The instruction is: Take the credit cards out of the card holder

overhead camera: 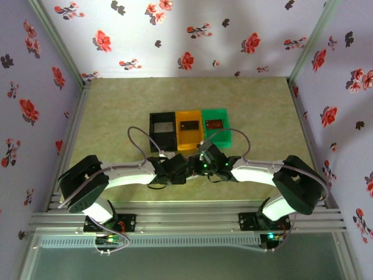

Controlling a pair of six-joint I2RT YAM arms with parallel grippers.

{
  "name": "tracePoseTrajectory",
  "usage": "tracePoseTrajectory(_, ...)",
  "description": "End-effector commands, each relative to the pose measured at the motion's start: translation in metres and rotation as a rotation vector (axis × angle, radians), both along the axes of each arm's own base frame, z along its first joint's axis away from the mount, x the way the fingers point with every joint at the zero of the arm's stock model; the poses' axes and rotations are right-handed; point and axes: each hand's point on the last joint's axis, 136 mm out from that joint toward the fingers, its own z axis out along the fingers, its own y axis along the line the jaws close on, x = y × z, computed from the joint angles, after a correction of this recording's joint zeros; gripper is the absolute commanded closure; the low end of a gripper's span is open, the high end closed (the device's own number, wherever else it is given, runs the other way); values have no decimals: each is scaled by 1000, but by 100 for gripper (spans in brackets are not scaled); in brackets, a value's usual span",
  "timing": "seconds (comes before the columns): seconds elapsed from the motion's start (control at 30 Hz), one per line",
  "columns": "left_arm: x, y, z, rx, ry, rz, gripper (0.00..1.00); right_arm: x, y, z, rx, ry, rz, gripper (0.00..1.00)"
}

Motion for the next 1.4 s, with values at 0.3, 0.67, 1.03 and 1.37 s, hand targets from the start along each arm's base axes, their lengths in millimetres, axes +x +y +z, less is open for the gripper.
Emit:
tracePoseTrajectory(0.3,-35,-13,-29,-69,175,-68,8,-55,-2,-36,-59,199,156,90)
tracePoseTrajectory(0.67,-35,-8,-29,-61,173,-57,8,-47,-10,-29,-55,167,122,89)
tracePoseTrajectory(1.03,-35,-8,-30,-62,174,-53,8,-44,-3,-17,40,146,111,85)
tracePoseTrajectory(1.37,-35,-9,-31,-62,176,-52,8,-40,-2,-3,95,103,103,88)
